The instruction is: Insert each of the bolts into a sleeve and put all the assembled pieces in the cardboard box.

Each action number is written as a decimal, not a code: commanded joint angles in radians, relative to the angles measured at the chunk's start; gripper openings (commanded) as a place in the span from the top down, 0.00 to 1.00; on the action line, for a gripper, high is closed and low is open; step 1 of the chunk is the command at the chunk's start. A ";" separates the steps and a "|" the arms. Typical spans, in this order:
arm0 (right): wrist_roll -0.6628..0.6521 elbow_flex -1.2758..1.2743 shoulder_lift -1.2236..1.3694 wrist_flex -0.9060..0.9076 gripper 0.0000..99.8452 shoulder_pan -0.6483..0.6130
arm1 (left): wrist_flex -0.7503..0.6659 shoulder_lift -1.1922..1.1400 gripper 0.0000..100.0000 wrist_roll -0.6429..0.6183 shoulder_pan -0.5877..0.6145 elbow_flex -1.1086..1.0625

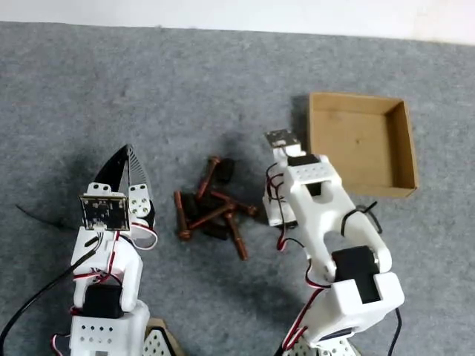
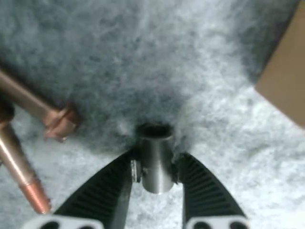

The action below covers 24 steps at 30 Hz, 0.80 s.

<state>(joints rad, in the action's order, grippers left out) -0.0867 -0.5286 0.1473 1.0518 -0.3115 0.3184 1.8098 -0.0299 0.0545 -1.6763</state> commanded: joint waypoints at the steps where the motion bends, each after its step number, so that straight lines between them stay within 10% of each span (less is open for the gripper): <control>1: 0.002 0.002 0.016 -0.045 0.99 -0.002 | -0.003 0.013 0.99 0.000 0.005 -0.019; 17: -0.034 -0.001 -0.461 -0.179 1.00 -0.085 | -0.002 0.008 0.99 0.000 0.008 -0.019; 24: -0.012 -0.398 -0.783 -0.467 1.00 -0.062 | -0.002 0.013 0.99 -0.005 0.010 -0.016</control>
<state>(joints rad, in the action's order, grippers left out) -0.1082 -0.7848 -0.4787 0.7327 -0.3836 0.3184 1.8098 -0.0299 0.0545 -1.6763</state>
